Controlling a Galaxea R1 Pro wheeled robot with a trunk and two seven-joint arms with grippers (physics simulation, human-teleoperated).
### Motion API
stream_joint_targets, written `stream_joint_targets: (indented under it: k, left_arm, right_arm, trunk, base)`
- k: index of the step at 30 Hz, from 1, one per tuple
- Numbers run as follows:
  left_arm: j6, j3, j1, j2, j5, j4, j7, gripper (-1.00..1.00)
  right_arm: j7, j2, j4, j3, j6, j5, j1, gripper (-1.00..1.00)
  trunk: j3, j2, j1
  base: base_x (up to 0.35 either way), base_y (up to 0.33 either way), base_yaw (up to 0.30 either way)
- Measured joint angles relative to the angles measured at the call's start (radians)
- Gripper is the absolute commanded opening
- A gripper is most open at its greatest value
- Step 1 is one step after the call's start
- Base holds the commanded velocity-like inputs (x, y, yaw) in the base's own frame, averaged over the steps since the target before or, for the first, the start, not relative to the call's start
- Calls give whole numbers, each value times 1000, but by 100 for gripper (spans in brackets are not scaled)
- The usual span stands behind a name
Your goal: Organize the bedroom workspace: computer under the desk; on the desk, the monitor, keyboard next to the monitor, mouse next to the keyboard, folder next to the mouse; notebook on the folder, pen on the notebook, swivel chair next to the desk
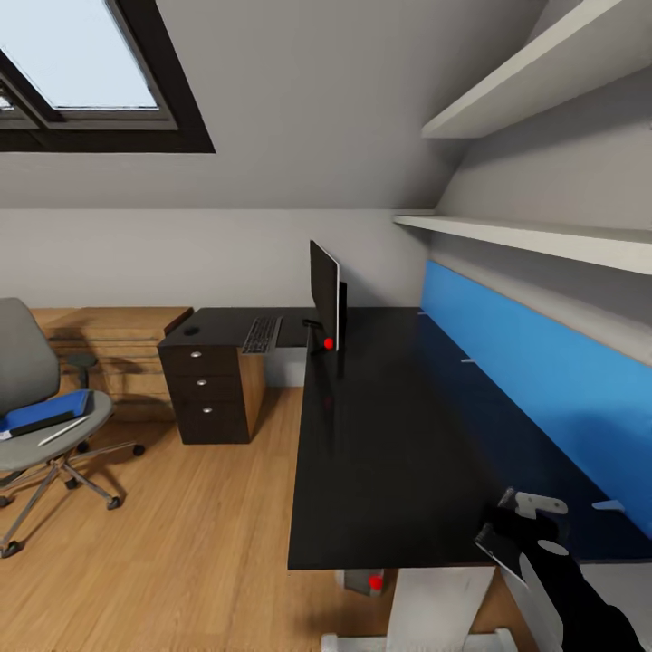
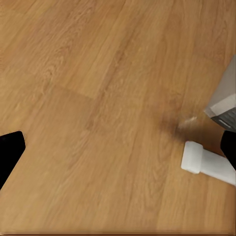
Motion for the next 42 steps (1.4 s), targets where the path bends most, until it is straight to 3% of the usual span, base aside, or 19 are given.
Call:
stream_joint_targets:
  k: [42]
  left_arm:
    - [0,0,0,0,0,0,0,100]
  right_arm:
    - [0,0,1,0,-2,0,0,100]
  trunk:
    - [0,0,0]
  base:
    - [-23,0,0]
